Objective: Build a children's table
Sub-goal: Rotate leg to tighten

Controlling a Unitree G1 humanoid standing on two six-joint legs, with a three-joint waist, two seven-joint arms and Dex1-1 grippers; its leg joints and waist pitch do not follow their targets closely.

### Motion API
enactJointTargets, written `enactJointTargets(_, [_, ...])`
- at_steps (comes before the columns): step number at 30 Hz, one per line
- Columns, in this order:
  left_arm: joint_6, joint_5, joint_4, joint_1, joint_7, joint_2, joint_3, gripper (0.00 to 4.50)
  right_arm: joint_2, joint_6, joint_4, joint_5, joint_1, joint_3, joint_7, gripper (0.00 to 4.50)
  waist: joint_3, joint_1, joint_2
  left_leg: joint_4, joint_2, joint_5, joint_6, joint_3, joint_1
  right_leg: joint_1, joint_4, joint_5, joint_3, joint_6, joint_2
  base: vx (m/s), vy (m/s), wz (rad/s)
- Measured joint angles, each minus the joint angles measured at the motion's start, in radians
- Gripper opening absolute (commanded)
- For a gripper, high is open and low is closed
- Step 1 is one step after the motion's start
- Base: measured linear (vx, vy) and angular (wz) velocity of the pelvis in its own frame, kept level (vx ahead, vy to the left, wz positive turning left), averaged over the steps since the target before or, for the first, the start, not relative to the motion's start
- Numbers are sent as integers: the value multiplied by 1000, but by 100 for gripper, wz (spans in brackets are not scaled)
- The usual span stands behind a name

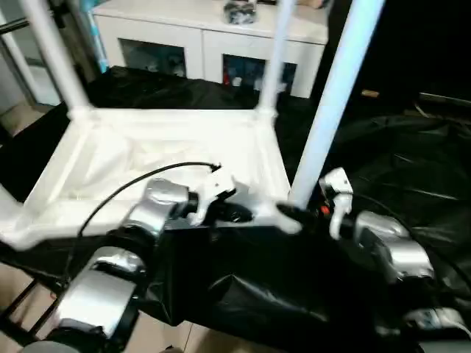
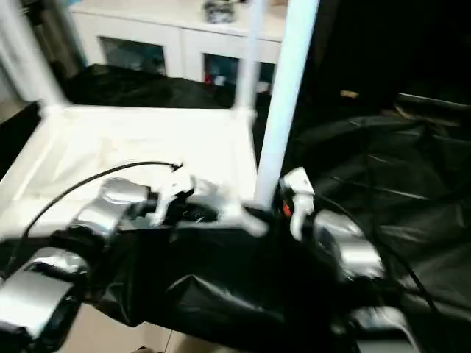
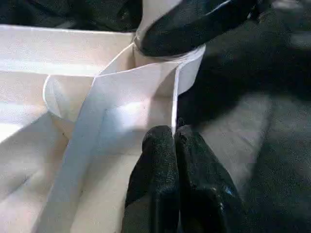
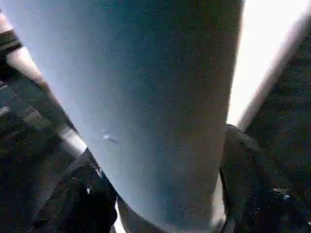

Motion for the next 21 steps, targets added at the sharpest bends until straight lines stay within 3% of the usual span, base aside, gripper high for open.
enactJointTargets(4, [14,7,17,-6,113,-50,11,0,61,-20,59,-11,-41,-45,-194,255,-1,-10,-1,0,0,0,0,-1,0,1,0,0,0,1,0,0,0,0])
enactJointTargets(7, [17,12,17,-7,141,-60,11,0,78,-54,80,-17,-47,-52,-239,255,-1,-15,0,0,0,0,0,-1,0,1,0,1,-1,0,0,0,0,0])
enactJointTargets(8, [17,13,17,-7,141,-60,12,0,81,-70,88,-20,-46,-52,-241,306,-1,-17,0,0,0,0,0,-1,0,1,0,1,-1,0,0,0,0,0])
enactJointTargets(15, [-1,22,17,-7,145,-60,6,0,78,-95,90,-37,-43,-51,-203,363,-1,-19,0,0,-1,0,0,-1,-1,1,-1,1,0,0,0,0,0,0])
enactJointTargets(21, [-17,23,13,-8,136,-79,-14,0,-55,-113,7,-45,32,4,-26,368,-1,6,1,-2,-1,0,0,-1,-2,2,-1,-1,0,2,-1,0,0,0])
